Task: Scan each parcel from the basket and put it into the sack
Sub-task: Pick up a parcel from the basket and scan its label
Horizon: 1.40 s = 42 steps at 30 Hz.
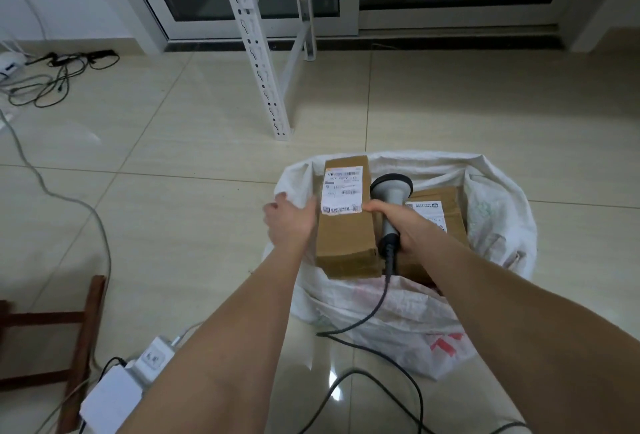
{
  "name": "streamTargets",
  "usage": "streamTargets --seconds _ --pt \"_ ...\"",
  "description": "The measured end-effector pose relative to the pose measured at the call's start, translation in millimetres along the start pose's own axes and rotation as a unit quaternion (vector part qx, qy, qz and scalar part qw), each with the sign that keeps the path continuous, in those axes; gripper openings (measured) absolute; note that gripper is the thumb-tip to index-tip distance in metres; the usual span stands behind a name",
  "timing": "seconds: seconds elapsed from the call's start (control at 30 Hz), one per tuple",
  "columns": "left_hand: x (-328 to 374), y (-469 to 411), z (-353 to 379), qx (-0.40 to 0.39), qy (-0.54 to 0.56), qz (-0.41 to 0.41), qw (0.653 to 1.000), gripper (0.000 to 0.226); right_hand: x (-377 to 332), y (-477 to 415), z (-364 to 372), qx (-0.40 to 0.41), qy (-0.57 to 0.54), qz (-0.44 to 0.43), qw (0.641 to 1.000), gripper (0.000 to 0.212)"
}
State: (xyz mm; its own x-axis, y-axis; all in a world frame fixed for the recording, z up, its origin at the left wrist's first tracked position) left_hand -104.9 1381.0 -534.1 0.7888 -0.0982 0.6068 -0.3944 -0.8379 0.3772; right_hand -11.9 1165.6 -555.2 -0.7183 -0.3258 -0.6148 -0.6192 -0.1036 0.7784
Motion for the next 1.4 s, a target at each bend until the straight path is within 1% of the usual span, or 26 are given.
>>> streamTargets --seconds 0.03,0.07,0.13,0.17,0.23,0.3,0.37,0.4,0.43,0.47,0.53,0.57,0.7,0.73,0.8,0.87,0.93,1.0,1.07,1.1,1.13,1.17,1.23,1.27,1.33,1.4 --pt "-12.4 -5.8 -12.1 0.053 -0.065 -0.01 0.996 0.078 -6.2 3.7 -4.0 0.005 0.031 -0.006 1.0 0.096" --pt "-29.8 -8.7 -14.1 0.055 -0.073 -0.06 0.994 0.091 -10.2 7.7 -6.6 0.004 0.056 -0.009 0.998 0.081" --pt "-68.9 -11.5 8.3 -0.001 0.016 -0.185 0.983 0.105 -14.8 14.3 -7.5 0.0 0.088 -0.008 0.996 0.059" --pt "-79.7 -13.0 24.8 -0.036 0.066 -0.213 0.974 0.104 -14.4 16.0 -5.6 -0.003 0.102 -0.004 0.995 0.057" --pt "-79.3 -14.9 44.8 -0.083 0.094 -0.189 0.974 0.071 -12.2 18.5 3.4 -0.017 0.13 0.003 0.991 0.059" --pt "-64.0 -14.5 35.7 -0.055 0.143 -0.137 0.979 0.025 -9.7 13.9 12.8 -0.025 0.15 0.007 0.988 0.051" --pt "-46.1 -15.1 14.8 -0.027 0.236 -0.101 0.966 0.006 -13.7 16.1 22.5 -0.03 0.146 -0.001 0.989 0.031" --pt "-34.1 -16.1 2.3 -0.024 0.28 -0.076 0.957 0.005 -17.3 13.7 25.6 -0.024 0.137 -0.007 0.99 0.027" --pt "-22.0 -16.8 -9.6 -0.028 0.312 -0.047 0.948 0.01 -22.1 13.7 28.5 -0.015 0.135 -0.014 0.991 0.029" --pt "-10.3 -14.3 -18.2 -0.05 0.326 -0.03 0.943 0.013 -26.5 12.7 31.4 -0.007 0.138 -0.02 0.99 0.041" --pt "1.5 -10.0 -24.0 -0.12 0.323 -0.03 0.938 0.023 -34.3 7.3 34.8 0.012 0.153 -0.037 0.987 0.07" --pt "5.1 -5.3 -24.3 -0.165 0.32 -0.04 0.932 0.029 -39.4 6.0 35.3 0.02 0.159 -0.046 0.986 0.075" --pt "19.2 19.5 -19.4 -0.341 0.249 -0.058 0.905 0.023 -58.3 12.5 31.8 0.059 0.146 -0.081 0.984 0.049" --pt "17.0 20.4 -18.6 -0.355 0.214 -0.061 0.908 0.023 -62.2 13.0 31.6 0.065 0.139 -0.087 0.984 0.049" --pt "4.0 16.6 -23.4 -0.34 0.109 -0.065 0.932 0.041 -69.3 12.6 36.2 0.078 0.123 -0.102 0.984 0.055" --pt "-12.2 12.3 -26.7 -0.328 -0.01 -0.064 0.942 0.054 -67.9 11.8 45.1 0.089 0.127 -0.104 0.982 0.046" --pt "-3.3 17.4 -23.8 -0.345 -0.039 -0.037 0.937 0.043 -57.3 11.3 60.1 0.076 0.118 -0.088 0.986 0.036" --pt "23.8 12.5 -25.9 -0.31 0.056 -0.007 0.949 0.024 -40.4 14.0 75.4 0.056 0.119 -0.066 0.989 0.035" --pt "46.1 1.9 -38.6 -0.228 0.127 0.022 0.965 0.009 -21.8 15.1 84.8 0.036 0.106 -0.034 0.993 0.043" --pt "50.3 -3.7 -44.6 -0.18 0.1 0.049 0.977 0.01 -13.7 14.4 86.7 0.026 0.09 -0.017 0.995 0.048" --pt "52.5 -6.4 -49.7 -0.134 0.023 0.082 0.987 0.01 -7.2 14.3 87.6 0.016 0.076 -0.003 0.997 0.052" --pt "53.0 -9.6 -52.2 -0.091 -0.071 0.12 0.986 0.028 -3.1 13.3 86.9 0.008 0.065 0.008 0.998 0.054" --pt "48.1 -13.2 -51.7 -0.035 -0.234 0.145 0.961 0.074 0.3 5.8 80.7 0.012 0.051 0.01 0.999 0.054" --pt "50.2 -11.7 -49.4 -0.019 -0.288 0.16 0.944 0.088 2.5 -2.2 77.2 0.017 0.041 0.007 0.999 0.054" --pt "55.5 -5.1 -29.7 -0.019 -0.376 0.208 0.903 0.096 9.3 -10.7 70.5 0.02 0.012 0.014 1.0 0.053" --pt "48.4 3.0 8.6 -0.058 -0.448 0.248 0.857 0.084 19.3 -13.7 67.5 0.017 0.01 0.025 0.999 0.045"
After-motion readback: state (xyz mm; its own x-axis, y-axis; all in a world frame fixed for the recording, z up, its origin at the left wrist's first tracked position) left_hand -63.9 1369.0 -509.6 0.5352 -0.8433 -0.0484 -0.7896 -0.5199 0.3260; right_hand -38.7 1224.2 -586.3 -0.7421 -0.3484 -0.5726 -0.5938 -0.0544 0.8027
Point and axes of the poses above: each hand's wrist, its own y-axis away from the middle knuckle, its own z-axis out of the palm, x = y × z, the point moved 10 cm from there along -y, towards the middle knuckle, and after that the axes turned 8 degrees about x, right-handed, at the moved point
